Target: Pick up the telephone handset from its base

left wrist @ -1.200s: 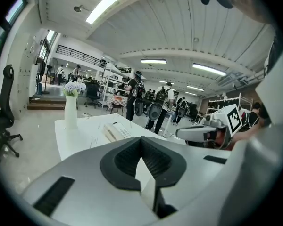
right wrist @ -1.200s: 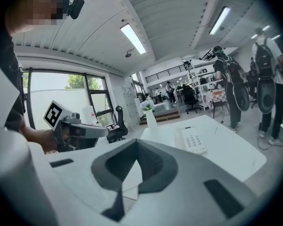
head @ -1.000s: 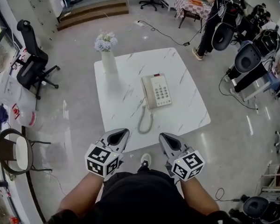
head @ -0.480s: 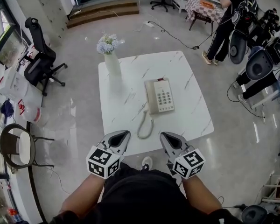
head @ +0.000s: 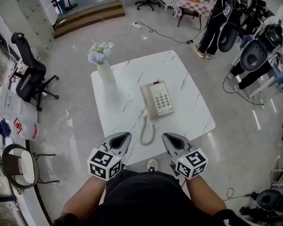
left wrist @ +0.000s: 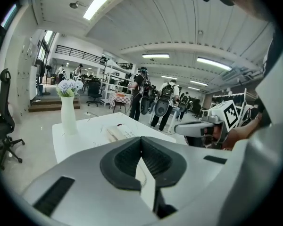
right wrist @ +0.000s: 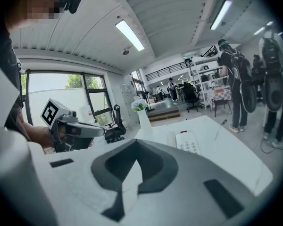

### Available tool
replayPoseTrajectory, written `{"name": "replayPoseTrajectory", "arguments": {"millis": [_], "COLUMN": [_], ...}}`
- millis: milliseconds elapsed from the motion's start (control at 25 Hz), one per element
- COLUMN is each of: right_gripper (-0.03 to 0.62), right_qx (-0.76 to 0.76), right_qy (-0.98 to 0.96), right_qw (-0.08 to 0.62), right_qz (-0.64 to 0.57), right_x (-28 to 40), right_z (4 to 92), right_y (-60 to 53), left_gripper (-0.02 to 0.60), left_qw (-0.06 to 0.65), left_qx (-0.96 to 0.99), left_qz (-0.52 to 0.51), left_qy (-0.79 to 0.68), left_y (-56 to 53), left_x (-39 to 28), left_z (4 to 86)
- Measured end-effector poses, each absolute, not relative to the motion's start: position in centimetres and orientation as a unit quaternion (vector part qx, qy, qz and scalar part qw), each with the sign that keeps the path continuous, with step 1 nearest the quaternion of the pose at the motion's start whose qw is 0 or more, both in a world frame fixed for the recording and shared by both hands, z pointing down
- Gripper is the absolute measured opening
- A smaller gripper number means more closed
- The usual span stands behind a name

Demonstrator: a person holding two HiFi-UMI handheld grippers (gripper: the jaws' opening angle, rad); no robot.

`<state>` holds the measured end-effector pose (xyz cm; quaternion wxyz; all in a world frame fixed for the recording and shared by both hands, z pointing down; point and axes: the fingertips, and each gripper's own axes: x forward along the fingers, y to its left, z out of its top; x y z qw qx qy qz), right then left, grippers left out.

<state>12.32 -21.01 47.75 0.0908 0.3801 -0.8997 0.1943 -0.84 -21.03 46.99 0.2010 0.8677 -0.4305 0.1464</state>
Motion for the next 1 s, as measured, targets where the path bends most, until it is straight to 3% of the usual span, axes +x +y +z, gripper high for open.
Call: {"name": "replayPoseTrajectory", "arguments": {"millis": [1000], "right_gripper": [0.002], "right_qx": [0.447], "right_qy": [-0.871], "right_qw": [0.126], "right_qz": [0.161], "right_x": [6.5], "right_z": [47.8], "right_y": [-22.1], "left_gripper": [0.003], "left_qw": [0.205], "left_qx": [0.889], "left_qz": [0.138], "left_qy": [-0.385], "left_y": [-22.3], "left_x": [-7.6], "left_z": [47.2]}}
